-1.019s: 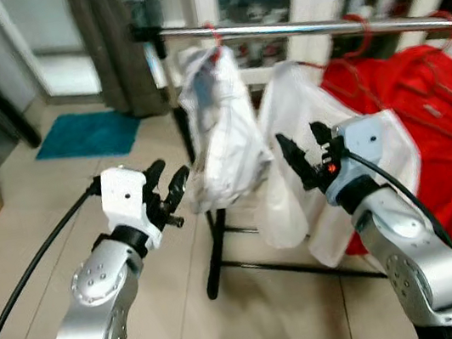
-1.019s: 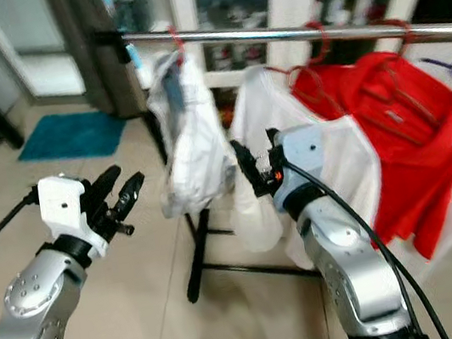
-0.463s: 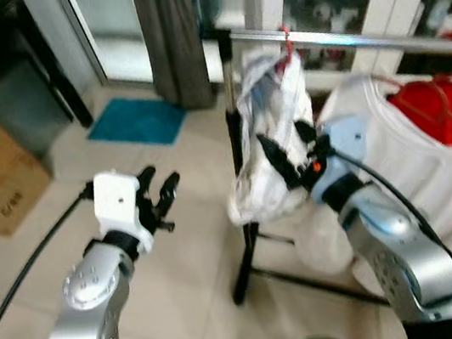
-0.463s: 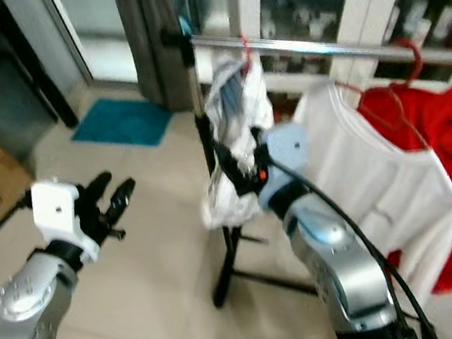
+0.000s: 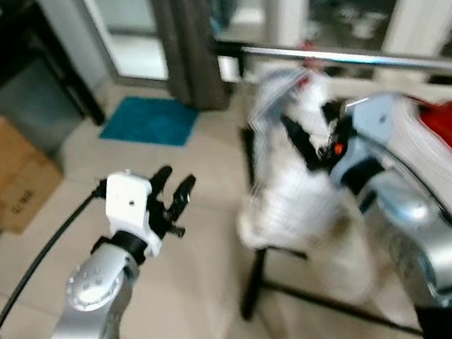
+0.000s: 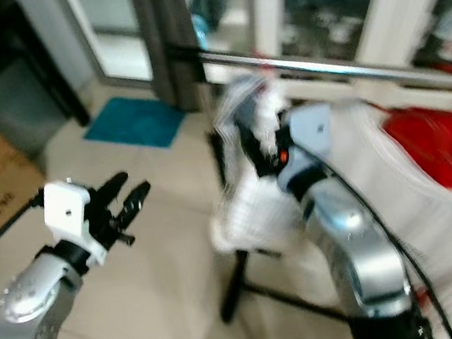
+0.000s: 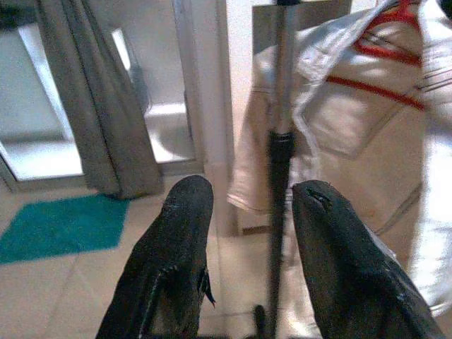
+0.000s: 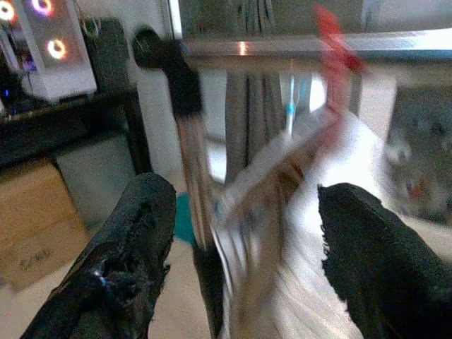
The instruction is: Hang hanger
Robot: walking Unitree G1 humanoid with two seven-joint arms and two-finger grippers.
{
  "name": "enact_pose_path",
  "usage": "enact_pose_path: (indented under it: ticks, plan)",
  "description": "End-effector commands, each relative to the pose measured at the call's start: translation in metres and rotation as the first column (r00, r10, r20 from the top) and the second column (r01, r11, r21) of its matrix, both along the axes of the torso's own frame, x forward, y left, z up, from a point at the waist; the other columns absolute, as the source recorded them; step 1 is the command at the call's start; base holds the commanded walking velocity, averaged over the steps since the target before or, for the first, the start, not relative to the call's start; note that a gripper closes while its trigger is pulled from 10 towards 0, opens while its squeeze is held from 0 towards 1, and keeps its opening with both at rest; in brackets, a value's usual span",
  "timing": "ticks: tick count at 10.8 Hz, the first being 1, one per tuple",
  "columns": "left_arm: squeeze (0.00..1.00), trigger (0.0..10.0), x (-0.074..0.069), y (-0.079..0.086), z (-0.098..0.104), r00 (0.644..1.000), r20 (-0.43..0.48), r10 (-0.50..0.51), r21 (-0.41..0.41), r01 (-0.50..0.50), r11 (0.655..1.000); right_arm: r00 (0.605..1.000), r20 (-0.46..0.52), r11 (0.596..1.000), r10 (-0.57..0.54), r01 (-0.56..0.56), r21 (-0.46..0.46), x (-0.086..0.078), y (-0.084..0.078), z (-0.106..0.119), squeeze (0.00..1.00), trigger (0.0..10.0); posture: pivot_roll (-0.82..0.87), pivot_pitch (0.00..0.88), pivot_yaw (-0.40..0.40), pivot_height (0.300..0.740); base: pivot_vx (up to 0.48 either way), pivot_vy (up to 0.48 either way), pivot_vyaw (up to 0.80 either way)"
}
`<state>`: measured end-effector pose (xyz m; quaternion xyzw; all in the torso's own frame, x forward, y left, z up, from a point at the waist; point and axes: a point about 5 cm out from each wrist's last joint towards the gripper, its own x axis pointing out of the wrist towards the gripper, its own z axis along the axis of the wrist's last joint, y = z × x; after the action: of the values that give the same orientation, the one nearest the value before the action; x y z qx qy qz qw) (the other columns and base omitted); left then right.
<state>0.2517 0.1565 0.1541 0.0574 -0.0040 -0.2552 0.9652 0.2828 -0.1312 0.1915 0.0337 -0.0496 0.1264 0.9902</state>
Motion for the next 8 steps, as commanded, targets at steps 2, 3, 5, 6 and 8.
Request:
enact_pose_path:
  ticks: [2, 3, 5, 6, 8]
  plan:
    - [0.00, 10.0, -0.009, -0.004, -0.004, 0.991, -0.056, -0.118, -0.018, 0.117, 0.993, 0.998, -0.031, 0.998, -0.059, 0.058, -0.039, 0.000, -0.007, 0.000, 0.46, 10.0, -0.04, 0.102, 0.040, 0.740, 0.000, 0.000, 0.00]
    - [1.00, 10.0, -0.011, -0.004, -0.002, 0.985, -0.066, -0.157, -0.026, 0.156, 0.987, 0.995, -0.024, 0.993, -0.094, 0.092, -0.078, 0.002, -0.011, 0.003, 1.00, 10.0, -0.04, 0.102, 0.040, 0.740, 0.000, 0.000, 0.00]
    - [1.00, 10.0, -0.016, -0.003, -0.001, 0.970, -0.083, -0.229, 0.004, 0.230, 0.973, 0.995, -0.012, 0.990, -0.097, 0.095, -0.107, 0.006, -0.015, 0.012, 1.00, 10.0, -0.04, 0.090, 0.036, 0.740, 0.000, 0.000, 0.00]
    - [1.00, 10.0, -0.017, -0.003, -0.001, 0.967, -0.087, -0.240, 0.007, 0.242, 0.970, 0.996, -0.018, 0.992, -0.085, 0.083, -0.097, 0.006, -0.014, 0.013, 1.00, 10.0, -0.04, 0.090, 0.036, 0.740, 0.000, 0.000, 0.00]
    - [1.00, 10.0, -0.020, -0.003, -0.001, 0.953, -0.102, -0.286, 0.014, 0.288, 0.957, 0.994, -0.069, 0.988, -0.085, 0.076, -0.132, 0.008, -0.015, 0.011, 1.00, 10.0, -0.04, 0.085, 0.035, 0.740, 0.000, 0.000, 0.00]
